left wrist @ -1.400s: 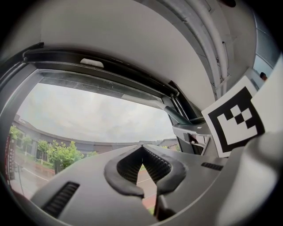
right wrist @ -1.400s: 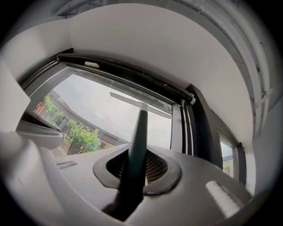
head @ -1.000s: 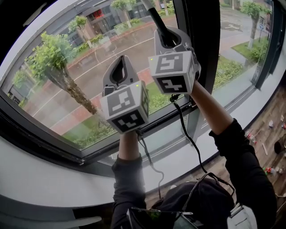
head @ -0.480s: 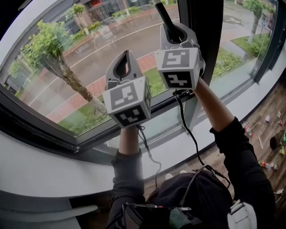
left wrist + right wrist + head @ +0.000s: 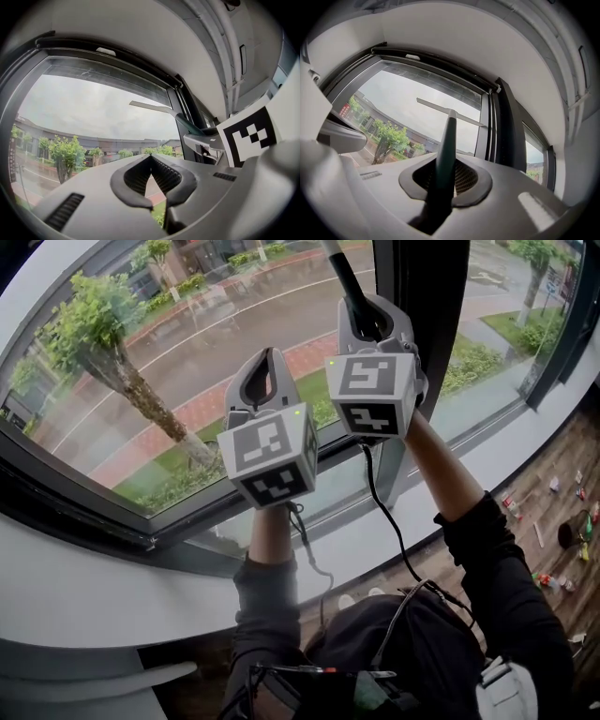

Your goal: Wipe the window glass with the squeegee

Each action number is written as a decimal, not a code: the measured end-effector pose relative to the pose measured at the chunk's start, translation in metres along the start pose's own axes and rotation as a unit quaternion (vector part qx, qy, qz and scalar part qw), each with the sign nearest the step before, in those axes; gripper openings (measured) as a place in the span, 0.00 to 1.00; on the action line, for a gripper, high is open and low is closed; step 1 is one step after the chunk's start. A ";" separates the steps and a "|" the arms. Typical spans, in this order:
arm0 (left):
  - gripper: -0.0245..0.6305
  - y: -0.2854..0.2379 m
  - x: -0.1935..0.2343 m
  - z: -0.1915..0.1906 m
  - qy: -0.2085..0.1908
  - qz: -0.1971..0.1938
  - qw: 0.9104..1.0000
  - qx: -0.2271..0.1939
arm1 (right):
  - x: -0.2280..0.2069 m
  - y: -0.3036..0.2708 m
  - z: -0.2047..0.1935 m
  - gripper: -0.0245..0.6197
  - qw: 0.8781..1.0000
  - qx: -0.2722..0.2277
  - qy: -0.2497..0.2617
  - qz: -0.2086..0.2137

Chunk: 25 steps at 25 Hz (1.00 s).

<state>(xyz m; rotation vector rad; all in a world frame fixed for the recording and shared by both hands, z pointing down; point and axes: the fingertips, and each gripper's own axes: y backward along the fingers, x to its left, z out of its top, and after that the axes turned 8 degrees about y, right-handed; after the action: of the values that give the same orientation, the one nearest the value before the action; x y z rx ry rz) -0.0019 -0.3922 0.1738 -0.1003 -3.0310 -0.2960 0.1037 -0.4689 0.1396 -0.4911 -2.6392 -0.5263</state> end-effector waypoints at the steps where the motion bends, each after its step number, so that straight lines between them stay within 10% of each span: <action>1: 0.04 0.000 0.000 -0.002 -0.004 0.000 1.000 0.000 | 0.001 0.001 -0.003 0.13 1.000 0.001 0.000 0.000; 25: 0.04 0.020 0.007 -0.059 0.024 -0.007 0.998 0.049 | 0.040 0.033 -0.062 0.13 0.998 0.049 0.002 0.026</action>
<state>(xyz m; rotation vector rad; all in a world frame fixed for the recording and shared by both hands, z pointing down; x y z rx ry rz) -0.0019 -0.3839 0.2354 -0.0640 -2.9926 -0.1474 0.1026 -0.4572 0.2196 -0.5252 -2.6252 -0.3786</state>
